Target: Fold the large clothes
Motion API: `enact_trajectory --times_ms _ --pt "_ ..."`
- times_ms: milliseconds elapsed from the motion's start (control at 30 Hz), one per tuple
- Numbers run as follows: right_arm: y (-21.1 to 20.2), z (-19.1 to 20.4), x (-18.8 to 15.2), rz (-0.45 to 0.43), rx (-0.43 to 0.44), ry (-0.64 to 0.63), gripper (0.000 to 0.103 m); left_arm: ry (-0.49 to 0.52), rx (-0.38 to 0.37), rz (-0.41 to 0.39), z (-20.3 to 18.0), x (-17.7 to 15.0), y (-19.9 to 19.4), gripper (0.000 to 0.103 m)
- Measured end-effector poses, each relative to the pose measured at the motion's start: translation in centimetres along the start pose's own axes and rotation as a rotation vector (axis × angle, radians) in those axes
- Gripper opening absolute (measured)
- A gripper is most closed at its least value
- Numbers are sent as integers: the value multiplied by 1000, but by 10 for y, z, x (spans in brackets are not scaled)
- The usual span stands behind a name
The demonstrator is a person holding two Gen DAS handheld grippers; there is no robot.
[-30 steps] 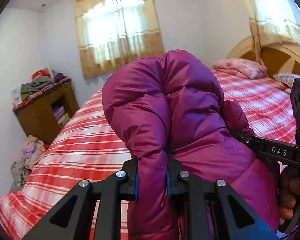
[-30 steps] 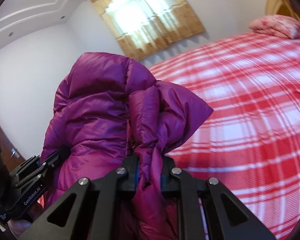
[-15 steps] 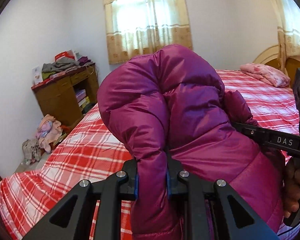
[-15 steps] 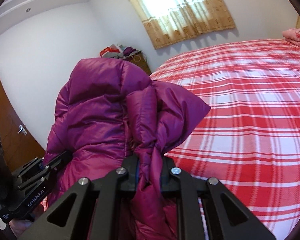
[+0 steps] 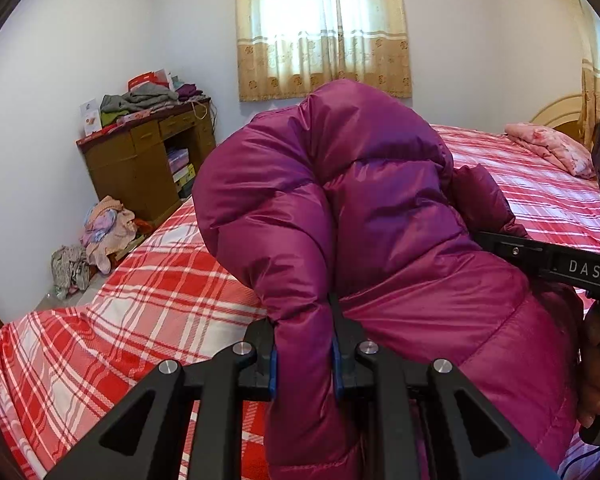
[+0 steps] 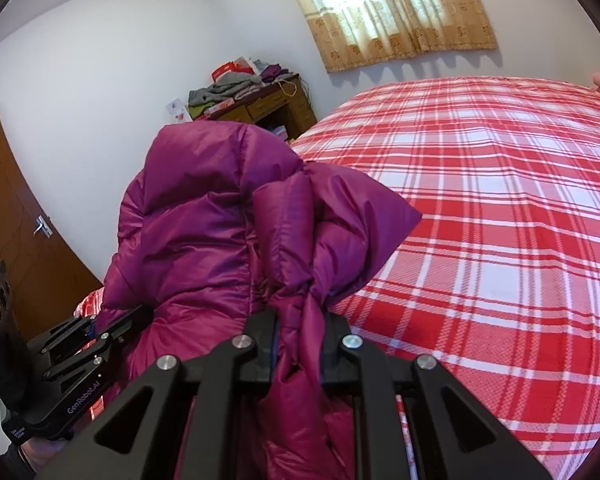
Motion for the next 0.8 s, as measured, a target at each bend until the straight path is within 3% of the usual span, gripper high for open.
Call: enact_trajectory --times_ms 533,800 --pt "36 3 -14 78 -36 -23 16 25 17 39 11 -29 19 21" --pt "47 2 -18 105 -58 -32 17 18 43 69 11 -37 29 37"
Point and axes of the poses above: each gripper's, at about its wrist camera, not at the fingertips, and y roughly the way its jaws point, z to its left, x to its top, the point moved 3 cm from there along y, roughly the way its jaws point, and after that the axes turned 6 degrees about y, right-handed, at the moved point
